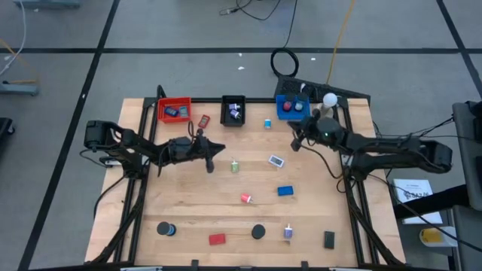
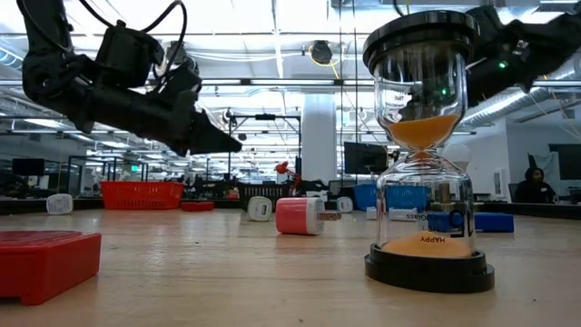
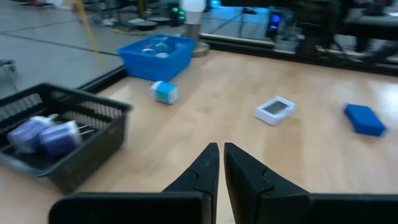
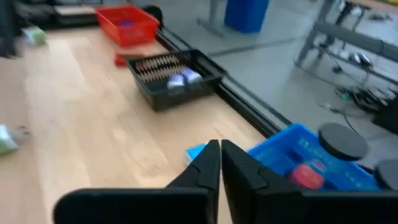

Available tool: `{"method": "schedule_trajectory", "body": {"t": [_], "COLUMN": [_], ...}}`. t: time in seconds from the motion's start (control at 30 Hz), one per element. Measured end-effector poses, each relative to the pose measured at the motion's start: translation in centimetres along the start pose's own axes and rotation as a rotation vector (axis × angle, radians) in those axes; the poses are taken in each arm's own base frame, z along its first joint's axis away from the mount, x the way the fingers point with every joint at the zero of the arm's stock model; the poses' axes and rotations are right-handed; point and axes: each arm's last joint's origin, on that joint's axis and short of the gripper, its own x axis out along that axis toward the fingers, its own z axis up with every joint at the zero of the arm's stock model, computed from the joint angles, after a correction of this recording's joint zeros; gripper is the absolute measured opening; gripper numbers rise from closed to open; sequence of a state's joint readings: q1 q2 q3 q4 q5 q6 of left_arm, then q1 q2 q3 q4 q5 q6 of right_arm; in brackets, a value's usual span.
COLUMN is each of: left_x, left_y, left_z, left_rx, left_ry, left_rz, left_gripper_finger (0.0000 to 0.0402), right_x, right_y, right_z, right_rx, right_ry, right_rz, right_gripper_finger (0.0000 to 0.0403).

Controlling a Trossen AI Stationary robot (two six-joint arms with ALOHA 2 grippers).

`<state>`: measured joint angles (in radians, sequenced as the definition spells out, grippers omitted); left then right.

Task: Pick & Place Office items
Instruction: Put the top red digital clock into the red bin

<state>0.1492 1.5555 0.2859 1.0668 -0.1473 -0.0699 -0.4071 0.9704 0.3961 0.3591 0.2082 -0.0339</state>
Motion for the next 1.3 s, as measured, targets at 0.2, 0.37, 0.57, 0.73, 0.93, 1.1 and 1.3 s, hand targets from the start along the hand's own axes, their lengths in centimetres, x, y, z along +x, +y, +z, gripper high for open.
{"method": "schedule_trajectory", "body": {"t": [0.2, 0.37, 0.57, 0.73, 0.93, 1.1, 1.3], "left_x": [0.1, -0.4, -2.3, -3.2, -1.7, 0.3, 2.2], "left_y": [1.0, 1.9, 3.7, 5.3, 6.1, 6.6, 7.8], "left_z": [0.0, 0.5, 0.9, -0.4, 0.2, 0.6, -0.3], "left_rx": [-0.026, -0.038, -0.189, -0.316, -0.285, -0.208, -0.239], "left_ry": [0.003, 0.019, 0.13, 0.256, 0.31, 0.406, 0.487], "left_rz": [0.064, 0.204, 0.433, 0.557, 0.584, 0.68, 0.747], "left_gripper_finger": [0.0033, 0.0033, 0.0037, 0.0088, 0.0189, 0.0259, 0.0301], "right_x": [-0.4, -0.5, -0.5, -0.5, -0.6, -0.6, -0.5], "right_y": [0.9, 1.3, 1.4, 1.4, 1.4, 1.4, 1.4], "right_z": [-0.5, -0.3, -0.3, -0.2, 0.0, 0.0, -0.1], "right_rx": [0.012, 0.011, 0.009, 0.012, 0.029, 0.027, 0.024], "right_ry": [-0.083, -0.103, -0.104, -0.118, -0.142, -0.139, -0.13], "right_rz": [0.046, 0.064, 0.071, 0.069, 0.07, 0.07, 0.07], "right_gripper_finger": [0.0005, 0.0006, 0.0006, 0.0006, 0.0006, 0.0001, 0.0001]}}
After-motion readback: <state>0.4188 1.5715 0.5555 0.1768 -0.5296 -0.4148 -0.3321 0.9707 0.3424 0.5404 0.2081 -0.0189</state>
